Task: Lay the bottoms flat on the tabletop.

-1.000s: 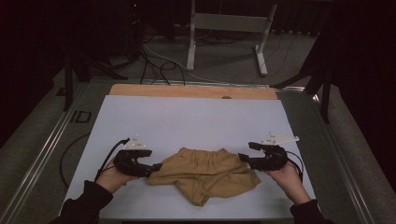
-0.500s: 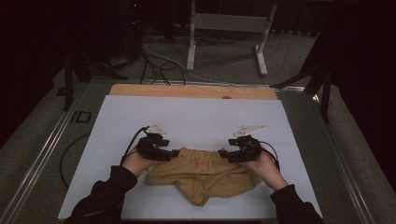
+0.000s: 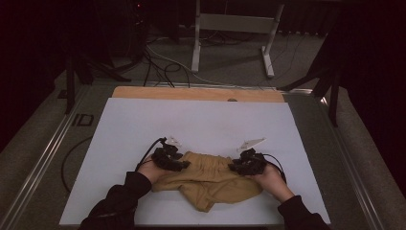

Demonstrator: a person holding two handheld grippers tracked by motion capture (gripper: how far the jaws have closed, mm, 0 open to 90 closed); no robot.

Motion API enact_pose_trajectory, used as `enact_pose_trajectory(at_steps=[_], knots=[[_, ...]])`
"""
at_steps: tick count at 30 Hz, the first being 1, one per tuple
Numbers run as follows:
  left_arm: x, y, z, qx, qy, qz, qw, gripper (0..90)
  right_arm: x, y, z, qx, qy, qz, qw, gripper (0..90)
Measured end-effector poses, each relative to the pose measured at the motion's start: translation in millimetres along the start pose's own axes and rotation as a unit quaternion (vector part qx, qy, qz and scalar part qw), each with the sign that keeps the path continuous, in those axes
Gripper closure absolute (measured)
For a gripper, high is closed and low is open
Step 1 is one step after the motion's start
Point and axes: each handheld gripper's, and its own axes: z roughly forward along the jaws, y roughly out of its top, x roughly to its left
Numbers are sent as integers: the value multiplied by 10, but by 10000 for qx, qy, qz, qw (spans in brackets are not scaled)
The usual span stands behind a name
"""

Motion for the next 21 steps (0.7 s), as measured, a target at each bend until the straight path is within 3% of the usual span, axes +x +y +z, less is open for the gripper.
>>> enact_pose_trajectory(at_steps=[5, 7, 10, 13, 18, 21], knots=[[-55, 39, -36, -147, 205, 207, 9995, 803, 34, 37, -63, -188, -175, -199, 9995, 777], [-61, 62, -69, -156, 247, 284, 9992, 828, 38, 60, -96, -299, -200, -219, 9991, 781], [-71, 90, -114, -270, 263, 242, 9990, 841, 20, 90, -135, -428, -186, -225, 9987, 782], [-64, 167, -251, -523, 437, 186, 9975, 842, -16, 160, -194, -627, -290, -250, 9973, 782], [20, 348, -485, -930, 828, 163, 9921, 841, -132, 350, -295, -1116, -562, -256, 9918, 783], [104, 505, -560, -1101, 1027, 147, 9885, 840, -241, 519, -328, -1457, -704, -67, 9868, 789]])
